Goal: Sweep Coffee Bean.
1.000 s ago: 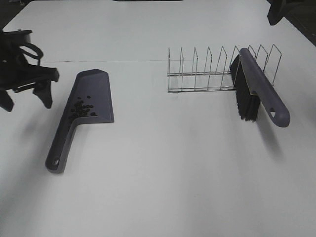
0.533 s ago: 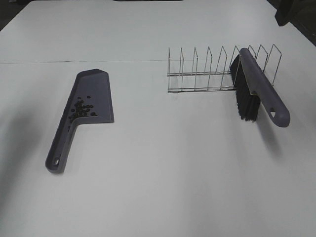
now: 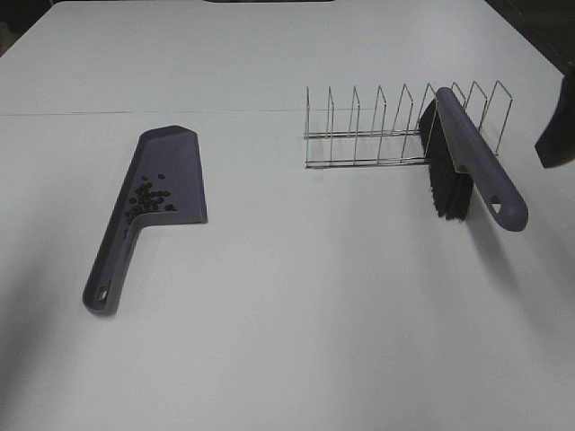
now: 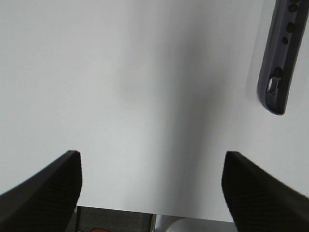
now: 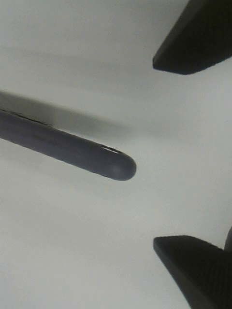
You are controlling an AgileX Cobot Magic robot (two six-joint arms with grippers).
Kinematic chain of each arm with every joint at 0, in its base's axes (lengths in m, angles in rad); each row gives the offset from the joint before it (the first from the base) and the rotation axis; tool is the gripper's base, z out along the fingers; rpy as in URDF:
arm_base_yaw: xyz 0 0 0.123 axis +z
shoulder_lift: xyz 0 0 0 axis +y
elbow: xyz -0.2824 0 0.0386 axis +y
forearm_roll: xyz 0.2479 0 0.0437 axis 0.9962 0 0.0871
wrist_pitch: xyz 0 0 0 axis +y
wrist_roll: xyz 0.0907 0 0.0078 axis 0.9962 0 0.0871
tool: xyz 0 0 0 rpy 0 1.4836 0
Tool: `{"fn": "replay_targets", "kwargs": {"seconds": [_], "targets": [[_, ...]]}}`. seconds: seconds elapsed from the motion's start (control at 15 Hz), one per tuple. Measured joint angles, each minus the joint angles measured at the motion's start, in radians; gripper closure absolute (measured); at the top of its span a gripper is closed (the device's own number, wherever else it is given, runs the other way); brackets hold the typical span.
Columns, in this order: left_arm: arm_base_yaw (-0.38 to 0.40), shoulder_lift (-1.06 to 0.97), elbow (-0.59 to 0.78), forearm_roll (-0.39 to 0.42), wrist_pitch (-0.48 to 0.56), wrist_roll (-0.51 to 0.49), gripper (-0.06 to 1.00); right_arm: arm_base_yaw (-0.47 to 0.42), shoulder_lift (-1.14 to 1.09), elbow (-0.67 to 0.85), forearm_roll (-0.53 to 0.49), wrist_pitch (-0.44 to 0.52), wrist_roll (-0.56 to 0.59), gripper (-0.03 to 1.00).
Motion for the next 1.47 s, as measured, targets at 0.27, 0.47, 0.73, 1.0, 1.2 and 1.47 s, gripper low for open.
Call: {"fn": "replay_targets", "kwargs": {"seconds": [0.27,0.47,0.73,1.0,1.2,1.47], "targets": [[0.0,-0.283,0.11,0.004,-0.036,0.001,0.21,0.0,-0.246,0.212,0.001,-0.051,0.0,0.18],[0.0,-0.419,0.188,0.004,-0.036,0.001,0.21,0.0,-0.392,0.296,0.001,-0.053,-0.002,0.18],[0.0,-0.648,0.322,0.004,-0.033,0.001,0.21,0.0,-0.651,0.418,0.001,-0.042,-0.003,0.18],[0.0,-0.806,0.376,0.004,-0.002,0.021,0.21,0.0,-0.802,0.464,0.002,0.034,-0.003,0.18],[0.0,-0.948,0.451,0.005,0.02,0.042,0.21,0.0,-0.909,0.503,0.01,0.091,-0.003,0.18],[0.0,-1.088,0.48,0.003,-0.043,0.042,0.21,0.0,-1.002,0.506,0.018,0.106,-0.003,0.18]]}}
